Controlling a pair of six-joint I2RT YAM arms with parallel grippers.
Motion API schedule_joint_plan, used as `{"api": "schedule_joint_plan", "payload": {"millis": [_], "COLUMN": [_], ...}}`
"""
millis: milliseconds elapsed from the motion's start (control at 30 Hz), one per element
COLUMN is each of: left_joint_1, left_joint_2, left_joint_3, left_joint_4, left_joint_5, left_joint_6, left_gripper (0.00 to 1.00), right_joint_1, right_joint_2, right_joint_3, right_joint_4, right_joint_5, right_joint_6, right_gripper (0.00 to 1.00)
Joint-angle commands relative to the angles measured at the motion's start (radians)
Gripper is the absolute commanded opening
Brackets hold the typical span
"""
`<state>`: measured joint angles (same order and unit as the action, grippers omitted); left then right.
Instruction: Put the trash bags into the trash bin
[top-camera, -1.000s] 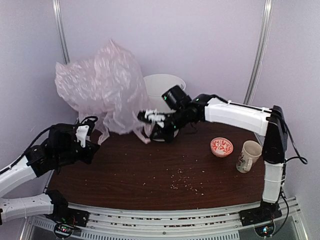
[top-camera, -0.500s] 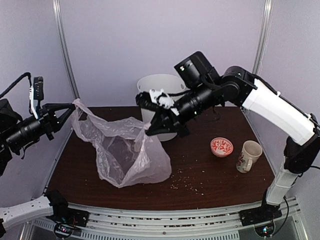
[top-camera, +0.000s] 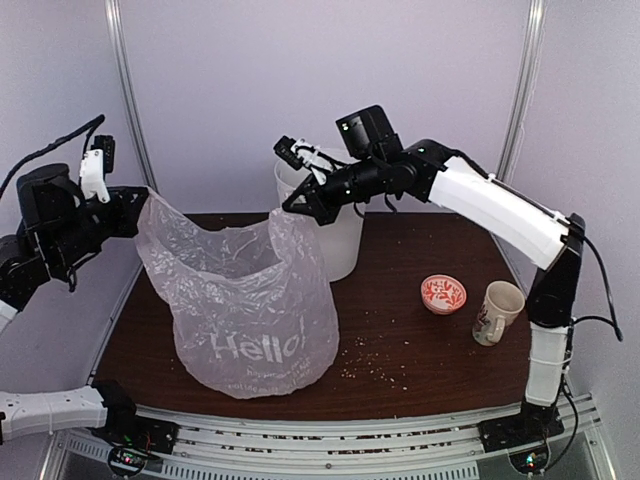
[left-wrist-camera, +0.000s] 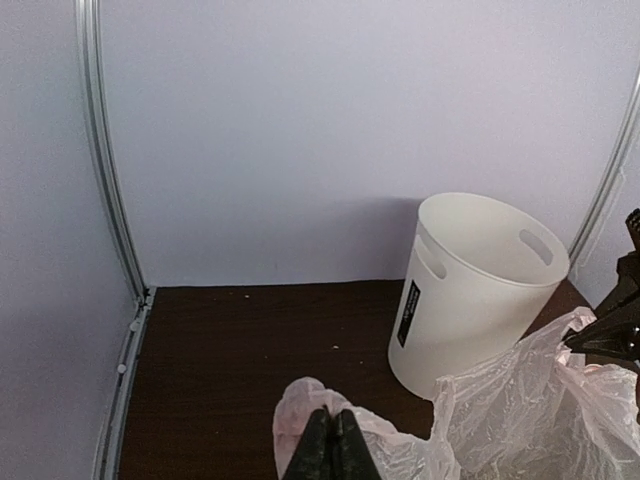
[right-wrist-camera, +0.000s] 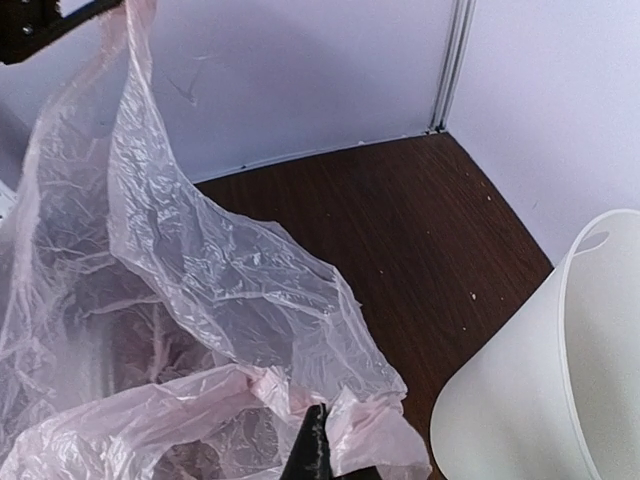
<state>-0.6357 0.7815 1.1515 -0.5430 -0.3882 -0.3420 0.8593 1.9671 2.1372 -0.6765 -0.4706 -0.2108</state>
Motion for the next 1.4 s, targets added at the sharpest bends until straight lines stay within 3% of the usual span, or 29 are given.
{"api": "schedule_joint_plan", "payload": {"millis": [0, 133, 367, 467, 533, 600, 700, 800, 900, 1033, 1133, 1267, 1367], "left_joint_1": [-0.001, 0.001, -0.007, -0.042, -0.044, -0.043, -0.043, -0.042, -0.043, -0.046, -0.046, -0.047, -0.046], "left_joint_2": [0.126, 0.215, 0.291, 0.257, 0.215, 0.168, 0.112, 0.008, -0.091, -0.239, -0.305, -0.332, -0.326], "left_joint_3": [0.057, 0.220, 0.715, 0.774, 0.718, 0.594, 0.291, -0.132, -0.349, -0.315, -0.250, -0.234, -0.226], "left_joint_4": [0.095, 0.098, 0.023, 0.041, 0.077, 0.128, 0.139, 0.223, 0.226, 0.123, 0.069, 0.061, 0.072], "left_joint_5": [-0.162, -0.158, -0.062, 0.004, 0.128, 0.156, 0.137, 0.129, 0.203, 0.287, 0.260, 0.236, 0.247], "left_joint_6": [0.095, 0.181, 0.356, 0.390, 0.415, 0.416, 0.344, 0.240, 0.162, 0.135, 0.158, 0.166, 0.161], "left_gripper": [0.00, 0.00, 0.00, 0.00, 0.00, 0.00, 0.00, 0.00, 0.00, 0.00, 0.00, 0.00, 0.00], "right_joint_1": [-0.011, -0.019, 0.083, 0.106, 0.110, 0.110, 0.109, 0.105, 0.105, 0.133, 0.186, 0.198, 0.197], "right_joint_2": [0.120, 0.090, -0.039, -0.026, -0.029, -0.039, -0.108, -0.173, -0.173, -0.244, -0.335, -0.320, -0.320], "right_joint_3": [0.151, 0.185, 0.349, 0.520, 0.561, 0.498, 0.149, -0.296, -0.508, -0.522, -0.511, -0.413, -0.402], "right_joint_4": [0.013, 0.086, 0.261, 0.245, 0.203, 0.130, 0.101, 0.279, 0.306, 0.144, 0.117, 0.018, 0.041], "right_joint_5": [0.165, 0.168, 0.325, 0.332, 0.291, 0.219, 0.124, 0.128, 0.120, -0.096, -0.138, -0.245, -0.286], "right_joint_6": [-0.070, -0.161, -0.346, -0.359, -0.360, -0.374, -0.373, -0.310, -0.278, -0.297, -0.313, -0.300, -0.247], "right_gripper": [0.00, 0.00, 0.00, 0.00, 0.00, 0.00, 0.00, 0.00, 0.00, 0.00, 0.00, 0.00, 0.00]}}
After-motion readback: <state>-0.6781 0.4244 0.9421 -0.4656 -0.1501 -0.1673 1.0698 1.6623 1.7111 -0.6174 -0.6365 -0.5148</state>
